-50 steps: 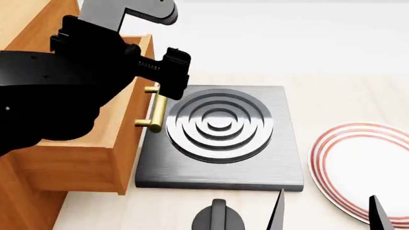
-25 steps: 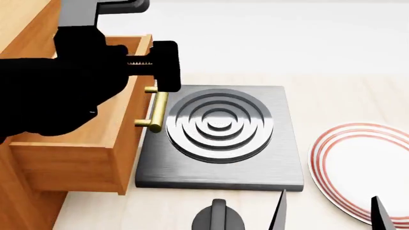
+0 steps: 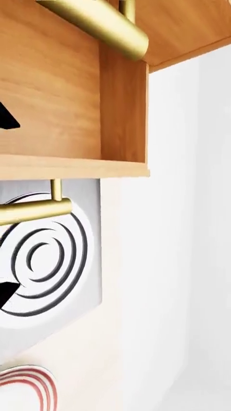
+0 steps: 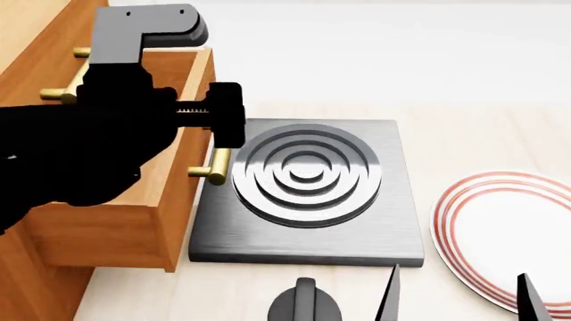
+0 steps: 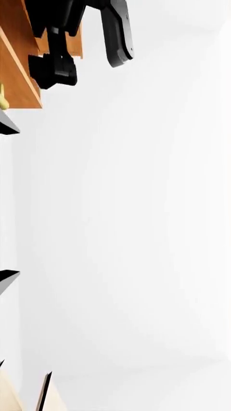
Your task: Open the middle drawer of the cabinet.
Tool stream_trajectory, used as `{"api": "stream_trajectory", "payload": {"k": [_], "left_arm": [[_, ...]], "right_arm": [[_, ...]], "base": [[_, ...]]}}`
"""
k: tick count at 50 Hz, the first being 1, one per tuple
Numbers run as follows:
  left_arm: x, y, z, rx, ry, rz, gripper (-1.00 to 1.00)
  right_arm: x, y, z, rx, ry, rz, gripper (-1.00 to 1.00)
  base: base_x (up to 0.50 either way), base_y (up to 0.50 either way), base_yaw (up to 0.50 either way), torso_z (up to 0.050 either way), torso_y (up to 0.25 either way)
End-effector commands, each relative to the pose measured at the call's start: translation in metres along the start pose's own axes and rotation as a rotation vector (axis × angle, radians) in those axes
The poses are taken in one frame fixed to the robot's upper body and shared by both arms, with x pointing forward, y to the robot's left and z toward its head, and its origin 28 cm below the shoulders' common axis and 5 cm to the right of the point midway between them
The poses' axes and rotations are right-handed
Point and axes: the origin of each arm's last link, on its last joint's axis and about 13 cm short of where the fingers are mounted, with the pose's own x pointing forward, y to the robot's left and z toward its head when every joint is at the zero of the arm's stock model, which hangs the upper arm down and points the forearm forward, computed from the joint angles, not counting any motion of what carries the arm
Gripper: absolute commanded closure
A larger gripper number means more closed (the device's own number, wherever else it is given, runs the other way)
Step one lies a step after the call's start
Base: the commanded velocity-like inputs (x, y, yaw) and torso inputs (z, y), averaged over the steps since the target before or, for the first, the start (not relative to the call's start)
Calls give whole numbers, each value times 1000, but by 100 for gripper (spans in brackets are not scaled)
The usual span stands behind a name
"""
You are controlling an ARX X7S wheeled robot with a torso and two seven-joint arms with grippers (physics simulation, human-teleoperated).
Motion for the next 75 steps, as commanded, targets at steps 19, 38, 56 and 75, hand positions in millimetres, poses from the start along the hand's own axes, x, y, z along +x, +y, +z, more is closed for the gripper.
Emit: {"api": "stream_trajectory", "payload": {"k": [19,38,56,75], "left_arm": [[10,5,-21,14,93,-9,-100],[16,7,-34,18,132,-20,-100],[16,-6,-40,-14,151,-76,-100],[12,-32,-42,-2,145,-190,-100]], "right_arm": [[0,0,0,-1,2,3,-100],[0,0,-1,-2,4,1,-100],[-1,0,0,-1,3,0,-100],[0,0,0,1,2,-1,-100]], "base": [[0,0,0,0,0],[0,0,0,0,0],[0,0,0,0,0],[0,0,0,0,0]]}}
